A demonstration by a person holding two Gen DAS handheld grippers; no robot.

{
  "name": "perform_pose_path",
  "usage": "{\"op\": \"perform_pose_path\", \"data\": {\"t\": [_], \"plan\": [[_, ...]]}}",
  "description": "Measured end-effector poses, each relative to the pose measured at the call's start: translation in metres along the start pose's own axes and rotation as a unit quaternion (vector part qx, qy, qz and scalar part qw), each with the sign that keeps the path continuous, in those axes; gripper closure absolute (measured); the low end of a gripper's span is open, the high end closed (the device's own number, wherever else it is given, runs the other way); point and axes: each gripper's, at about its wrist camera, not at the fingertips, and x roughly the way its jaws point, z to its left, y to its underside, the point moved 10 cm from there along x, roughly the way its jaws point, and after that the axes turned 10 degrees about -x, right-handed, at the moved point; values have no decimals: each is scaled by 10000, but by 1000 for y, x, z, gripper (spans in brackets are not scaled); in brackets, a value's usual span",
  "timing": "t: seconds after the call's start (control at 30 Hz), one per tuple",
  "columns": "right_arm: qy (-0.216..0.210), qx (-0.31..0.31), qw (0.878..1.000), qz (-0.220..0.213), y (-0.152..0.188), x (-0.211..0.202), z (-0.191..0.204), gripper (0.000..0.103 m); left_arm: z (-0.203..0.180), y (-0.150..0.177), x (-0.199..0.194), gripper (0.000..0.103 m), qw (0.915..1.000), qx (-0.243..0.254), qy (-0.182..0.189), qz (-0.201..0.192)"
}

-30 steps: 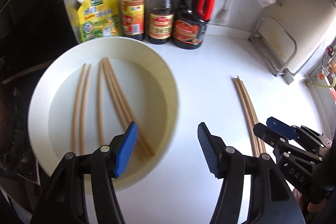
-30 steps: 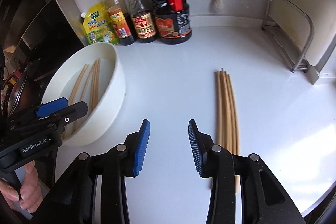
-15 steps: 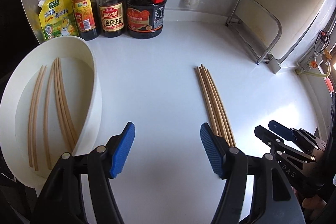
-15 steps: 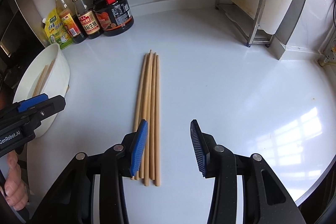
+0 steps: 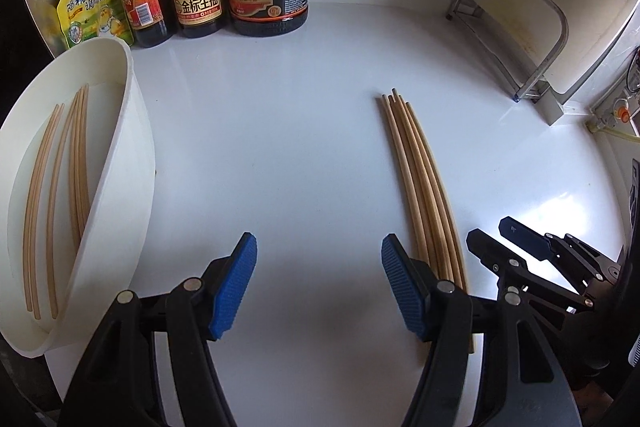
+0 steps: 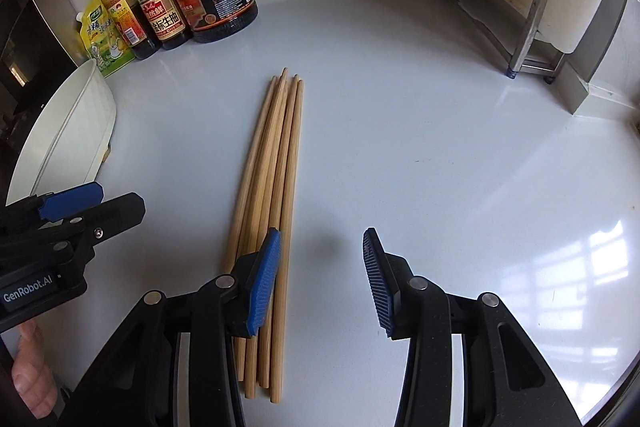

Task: Organize utensils
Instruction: 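Move the open right tool back over the chopstick row, then push one wooden chopstick apart from the row with the right tool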

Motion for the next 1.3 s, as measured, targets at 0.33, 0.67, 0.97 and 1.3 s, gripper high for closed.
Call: {"op": "perform_pose_path", "data": {"t": [0.33, 0.67, 0.97, 1.3], "plan": [[91, -234, 9997, 45, 3, 9, 3, 61, 7, -5, 4, 39, 9999, -154, -49, -42], [243, -277, 9993, -43, 2, 9, -3, 61, -11, 3, 12, 39, 9999, -66, 100, 22], [293, -145, 9994, -77, 5, 6, -22, 61, -33, 14, 26, 38, 9998, 25, 170, 41], [307, 30, 9994, -138, 10, 2, -37, 61, -42, 18, 34, 38, 9997, 38, 192, 119]]}}
